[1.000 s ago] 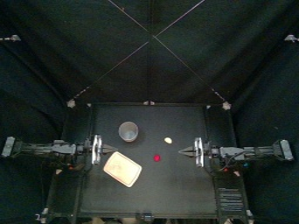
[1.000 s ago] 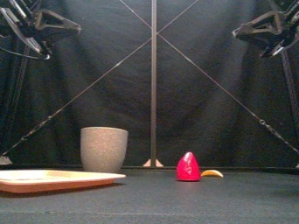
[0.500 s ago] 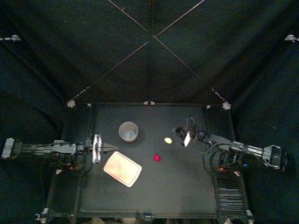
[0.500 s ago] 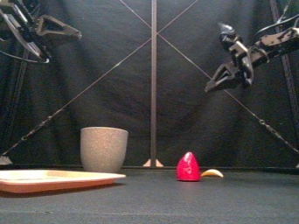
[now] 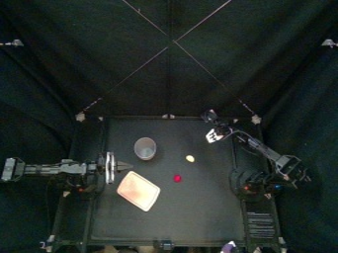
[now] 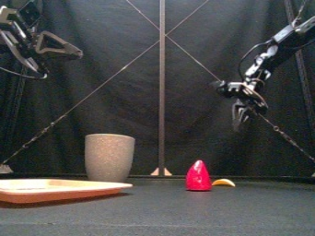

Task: Pick the chip then place it on the pink plate
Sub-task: Pick the chip

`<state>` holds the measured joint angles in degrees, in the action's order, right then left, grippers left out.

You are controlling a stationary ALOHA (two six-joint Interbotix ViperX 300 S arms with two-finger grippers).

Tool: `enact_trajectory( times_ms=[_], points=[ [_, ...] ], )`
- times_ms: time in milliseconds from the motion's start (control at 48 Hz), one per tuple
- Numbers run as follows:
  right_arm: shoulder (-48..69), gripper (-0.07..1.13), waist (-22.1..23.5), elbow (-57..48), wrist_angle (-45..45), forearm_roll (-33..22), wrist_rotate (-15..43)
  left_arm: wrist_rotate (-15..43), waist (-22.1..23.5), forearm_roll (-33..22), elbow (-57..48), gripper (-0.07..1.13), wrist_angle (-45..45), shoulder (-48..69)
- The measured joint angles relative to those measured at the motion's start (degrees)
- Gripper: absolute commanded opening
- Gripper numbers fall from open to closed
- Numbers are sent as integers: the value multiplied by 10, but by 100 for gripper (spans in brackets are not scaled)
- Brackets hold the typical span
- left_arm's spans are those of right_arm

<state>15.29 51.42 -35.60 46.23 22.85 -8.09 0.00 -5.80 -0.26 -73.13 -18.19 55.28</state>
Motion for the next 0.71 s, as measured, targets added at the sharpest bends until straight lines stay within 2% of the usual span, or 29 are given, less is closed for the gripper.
enact_trajectory(
  times_ms=[83, 188, 312, 396, 417, 479, 562, 604, 708],
  points=[
    [-47, 26, 2, 2, 47, 103, -71, 0, -1, -3, -1, 4, -1, 0],
    [-101, 27, -2, 1, 69, 240, -187, 0, -1, -3, -1, 4, -1, -1],
    [-146, 39, -21, -5, 71, 369, -310, -2, -1, -4, -3, 4, 0, 0],
    [-157, 57, -32, -9, 69, 403, -343, -2, -1, -8, -6, 4, -1, 0],
    [-160, 66, -34, -9, 67, 409, -346, -2, -1, -11, -7, 4, -1, -1],
    [-164, 83, -40, -9, 55, 413, -349, -2, -1, -18, -8, 4, -1, 0],
    [-165, 101, -44, -10, 35, 403, -350, -2, -1, -26, -10, 4, 0, 0],
    [-165, 104, -45, -13, 23, 390, -350, -2, -1, -30, -11, 4, -1, -1],
    [-166, 102, -43, -21, 2, 345, -350, -1, -1, -36, -11, 4, 0, 0]
  ],
)
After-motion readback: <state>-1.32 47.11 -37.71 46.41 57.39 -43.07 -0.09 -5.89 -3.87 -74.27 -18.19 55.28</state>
